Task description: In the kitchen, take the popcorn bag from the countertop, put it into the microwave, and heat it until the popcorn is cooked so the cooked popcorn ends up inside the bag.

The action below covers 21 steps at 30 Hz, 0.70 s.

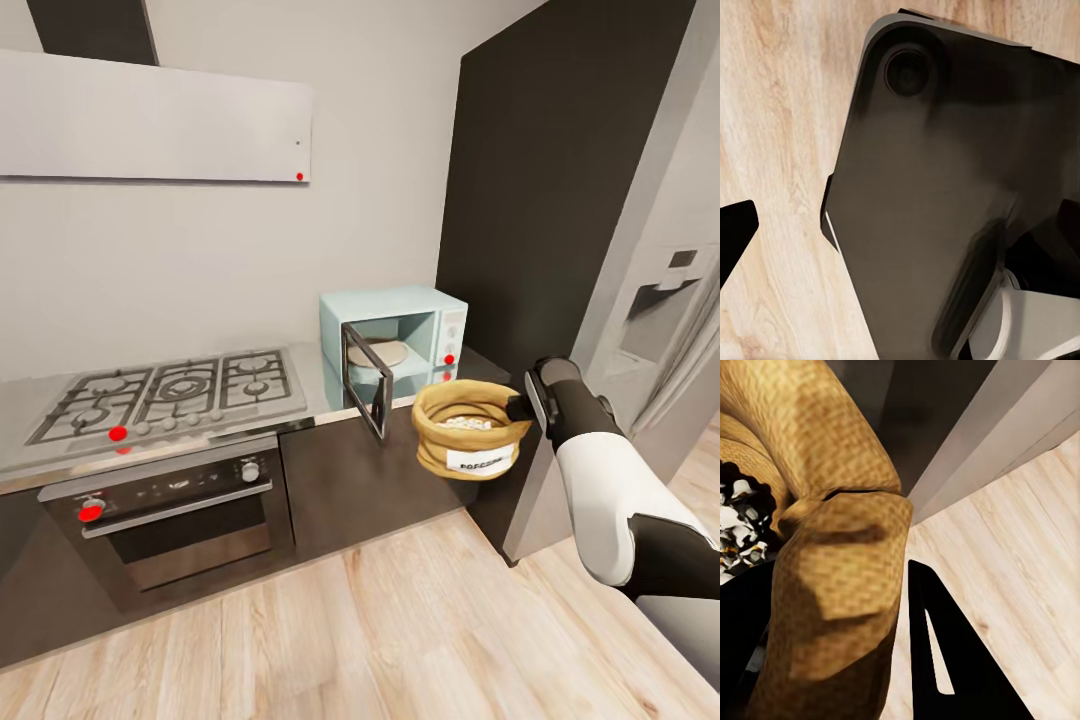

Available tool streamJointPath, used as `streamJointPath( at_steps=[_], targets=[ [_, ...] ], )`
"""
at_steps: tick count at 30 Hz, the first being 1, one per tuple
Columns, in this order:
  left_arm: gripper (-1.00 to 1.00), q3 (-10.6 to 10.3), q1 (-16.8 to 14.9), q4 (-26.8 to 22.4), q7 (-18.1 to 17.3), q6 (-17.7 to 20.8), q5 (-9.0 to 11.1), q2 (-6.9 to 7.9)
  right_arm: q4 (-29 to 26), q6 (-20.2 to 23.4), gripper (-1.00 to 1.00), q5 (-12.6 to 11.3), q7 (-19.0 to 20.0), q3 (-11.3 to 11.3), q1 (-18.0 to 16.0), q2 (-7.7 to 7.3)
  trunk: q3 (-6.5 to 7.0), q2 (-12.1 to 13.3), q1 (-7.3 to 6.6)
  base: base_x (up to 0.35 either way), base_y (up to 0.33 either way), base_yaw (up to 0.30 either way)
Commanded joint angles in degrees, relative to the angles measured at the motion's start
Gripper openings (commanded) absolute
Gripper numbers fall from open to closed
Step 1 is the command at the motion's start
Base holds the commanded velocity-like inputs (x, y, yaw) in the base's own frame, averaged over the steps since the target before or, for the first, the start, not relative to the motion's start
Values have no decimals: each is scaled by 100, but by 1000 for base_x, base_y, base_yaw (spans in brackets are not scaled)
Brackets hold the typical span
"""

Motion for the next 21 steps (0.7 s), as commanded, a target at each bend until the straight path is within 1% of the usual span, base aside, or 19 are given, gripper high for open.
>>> streamJointPath(
  at_steps=[1,5,14,17,18,19,21],
  targets=[
    [100,-2,-2,-1,15,-15,18,-2,-4,17,-100,0,5,-11,-4,2,-7,-5,1,0,0,0],
    [100,-2,-2,-1,15,-15,18,-1,32,17,-100,-14,15,-21,1,4,-7,-5,1,0,0,0],
    [100,-2,-2,-1,15,-15,18,-3,68,17,-100,-27,16,-18,-111,3,-7,-5,1,0,0,0],
    [100,-2,-2,-1,15,-17,18,-2,156,17,-100,-33,16,-20,-258,4,-7,-5,1,0,0,0],
    [100,-2,-2,-1,15,-16,18,-5,190,17,-100,-21,16,-31,-290,40,-7,-5,1,0,0,0],
    [100,-2,-2,-1,15,-15,18,-4,163,17,-100,-19,16,-33,-292,113,-7,-5,1,0,0,0],
    [100,-2,-2,-1,15,-17,16,-8,134,17,-100,-17,16,-30,-294,188,-7,-5,1,0,0,0]
  ],
)
